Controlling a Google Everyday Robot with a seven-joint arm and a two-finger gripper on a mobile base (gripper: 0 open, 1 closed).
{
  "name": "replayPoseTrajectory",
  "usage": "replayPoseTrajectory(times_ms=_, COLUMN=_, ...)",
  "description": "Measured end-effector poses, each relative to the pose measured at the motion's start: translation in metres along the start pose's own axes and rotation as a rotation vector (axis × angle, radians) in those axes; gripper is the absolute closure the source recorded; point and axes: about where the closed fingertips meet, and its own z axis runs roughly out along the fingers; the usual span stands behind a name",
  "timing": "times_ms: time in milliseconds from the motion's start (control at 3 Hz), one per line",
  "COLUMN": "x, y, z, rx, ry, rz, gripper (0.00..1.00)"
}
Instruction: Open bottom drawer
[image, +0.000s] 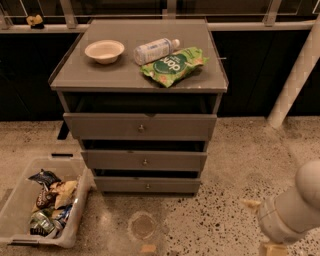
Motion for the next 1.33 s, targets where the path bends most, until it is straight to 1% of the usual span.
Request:
replayPoseTrajectory(times_ms=333, x=0.037, y=0.022, z=0.092, rx=-0.131, ry=-0.02, rz=0.07, gripper=0.0)
replayPoseTrajectory(times_ms=667, x=0.059, y=0.017, z=0.173, rx=-0.207, ry=0.004, rz=0.119, gripper=0.0)
replayPoseTrajectory(times_ms=1000, x=0.055, y=-0.01, z=0.226, rx=-0.172, ry=0.051, rz=0.138, gripper=0.0)
replayPoseTrajectory(times_ms=1333, x=0.04, y=-0.052, z=0.24, rx=-0.033, ry=0.046, rz=0.161, gripper=0.0)
